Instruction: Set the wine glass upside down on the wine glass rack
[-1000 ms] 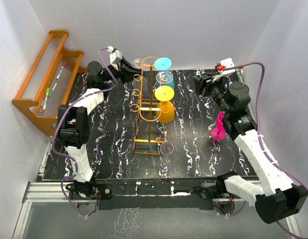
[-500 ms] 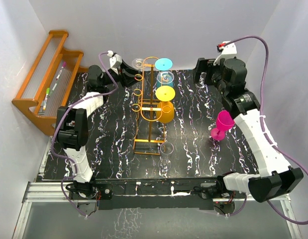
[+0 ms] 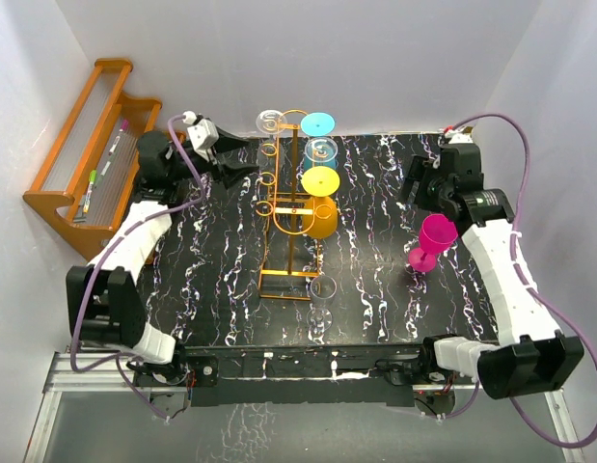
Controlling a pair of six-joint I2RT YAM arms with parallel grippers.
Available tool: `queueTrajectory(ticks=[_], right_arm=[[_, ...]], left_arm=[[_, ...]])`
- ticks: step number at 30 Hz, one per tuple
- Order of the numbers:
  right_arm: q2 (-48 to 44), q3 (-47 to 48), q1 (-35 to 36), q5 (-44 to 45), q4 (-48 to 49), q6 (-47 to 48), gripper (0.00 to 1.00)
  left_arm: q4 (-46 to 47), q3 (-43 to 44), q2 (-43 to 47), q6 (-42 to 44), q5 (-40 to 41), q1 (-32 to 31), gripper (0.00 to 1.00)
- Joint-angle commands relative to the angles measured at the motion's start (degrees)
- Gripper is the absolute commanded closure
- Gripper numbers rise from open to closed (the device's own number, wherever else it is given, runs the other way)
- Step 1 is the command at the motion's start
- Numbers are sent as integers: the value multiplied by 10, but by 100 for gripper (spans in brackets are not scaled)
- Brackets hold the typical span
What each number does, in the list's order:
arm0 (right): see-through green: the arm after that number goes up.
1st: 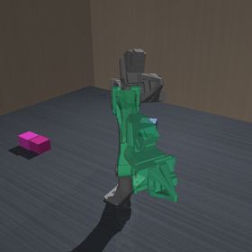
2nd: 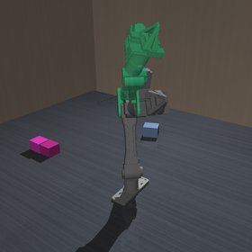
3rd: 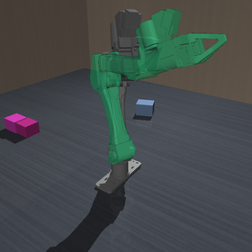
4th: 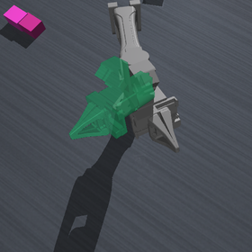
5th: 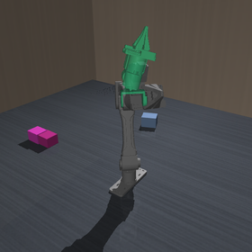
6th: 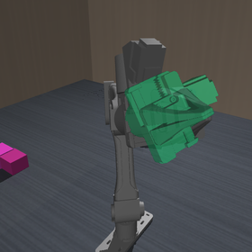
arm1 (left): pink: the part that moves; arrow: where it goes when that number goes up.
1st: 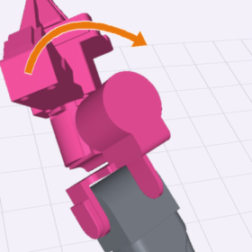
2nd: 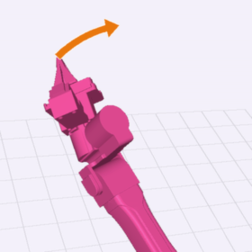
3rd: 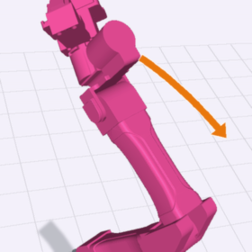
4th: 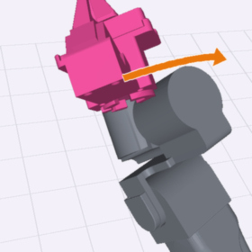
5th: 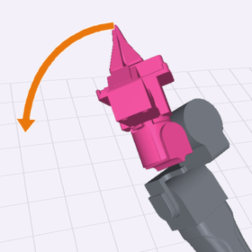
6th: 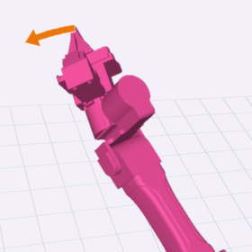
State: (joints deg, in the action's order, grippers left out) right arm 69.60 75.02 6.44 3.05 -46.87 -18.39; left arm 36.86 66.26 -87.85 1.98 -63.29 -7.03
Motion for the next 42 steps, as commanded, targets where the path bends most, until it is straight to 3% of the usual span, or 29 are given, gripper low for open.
queueTrajectory(ticks=[1,2,9,13,17,22,26,32,35,37,42], right_arm=[[-52,-18,0,19,-13,-21,23],[-60,-25,0,27,-15,-23,23],[-88,-74,0,68,-21,-25,23],[-91,-110,0,76,-1,-30,26],[-76,-125,-1,96,12,-28,35],[-57,-138,-2,100,41,-23,47],[-48,-150,-3,108,56,-21,55],[-36,-171,-3,130,65,-17,58],[-40,-183,-3,135,78,-15,73],[-41,-179,-4,140,80,-12,91],[-81,-97,-3,146,61,7,92]], left_arm=[[-151,-25,66,112,26,17,8],[-163,-31,74,117,29,21,3],[-295,-33,161,140,142,28,3],[-468,36,196,126,265,31,3],[-640,114,203,152,369,35,3],[-740,141,215,134,472,35,3],[-784,161,222,124,499,35,3],[-799,165,229,118,497,35,3],[-791,153,230,120,527,35,3],[-793,159,227,124,546,35,3],[-823,229,213,124,574,35,3]])
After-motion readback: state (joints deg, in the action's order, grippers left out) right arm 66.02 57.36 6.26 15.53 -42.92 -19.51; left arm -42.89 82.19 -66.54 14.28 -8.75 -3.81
